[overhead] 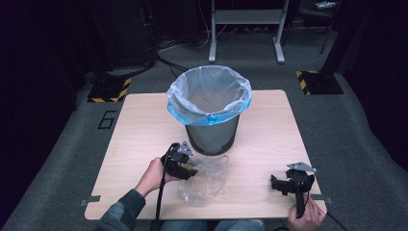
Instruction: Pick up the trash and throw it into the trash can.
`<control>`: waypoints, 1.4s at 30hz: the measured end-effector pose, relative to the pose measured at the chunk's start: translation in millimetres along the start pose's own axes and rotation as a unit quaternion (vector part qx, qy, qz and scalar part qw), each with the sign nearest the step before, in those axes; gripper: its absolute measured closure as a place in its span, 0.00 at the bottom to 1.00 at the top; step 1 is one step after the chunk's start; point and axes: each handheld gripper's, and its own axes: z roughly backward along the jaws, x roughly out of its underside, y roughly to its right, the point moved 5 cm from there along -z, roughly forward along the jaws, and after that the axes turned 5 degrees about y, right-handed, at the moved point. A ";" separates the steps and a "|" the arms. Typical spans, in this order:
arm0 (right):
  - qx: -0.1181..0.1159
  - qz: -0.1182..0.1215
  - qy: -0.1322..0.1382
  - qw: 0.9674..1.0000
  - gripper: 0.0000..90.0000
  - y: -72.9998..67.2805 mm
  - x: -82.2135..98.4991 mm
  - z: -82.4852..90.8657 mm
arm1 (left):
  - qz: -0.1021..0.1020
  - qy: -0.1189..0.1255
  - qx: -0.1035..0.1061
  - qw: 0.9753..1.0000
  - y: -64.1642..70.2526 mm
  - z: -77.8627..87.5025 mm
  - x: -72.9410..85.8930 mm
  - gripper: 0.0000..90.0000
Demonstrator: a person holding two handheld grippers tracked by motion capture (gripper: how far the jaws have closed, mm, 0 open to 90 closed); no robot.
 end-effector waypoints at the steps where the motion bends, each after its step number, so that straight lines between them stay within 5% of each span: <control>1: 0.000 0.000 0.000 1.000 0.00 0.0 0.1 0.1 | 0.002 -0.005 0.001 1.000 -1.1 -1.3 1.4 0.60; 6: 0.001 0.000 0.000 1.000 0.00 0.0 0.1 0.2 | 0.007 0.000 -0.003 1.000 -2.5 -2.6 2.0 0.79; 12: 0.001 -0.001 0.000 1.000 0.00 -0.5 0.3 0.5 | 0.007 0.008 -0.012 1.000 -4.6 1.3 3.2 0.91; 27: 0.001 -0.001 0.001 1.000 0.00 -0.6 0.4 0.6 | 0.023 0.027 -0.034 0.999 -13.7 30.7 -0.6 0.94; 42: 0.001 0.001 0.002 1.000 0.00 -0.4 0.3 0.6 | 0.027 0.033 -0.046 0.998 -6.2 63.4 -7.6 0.96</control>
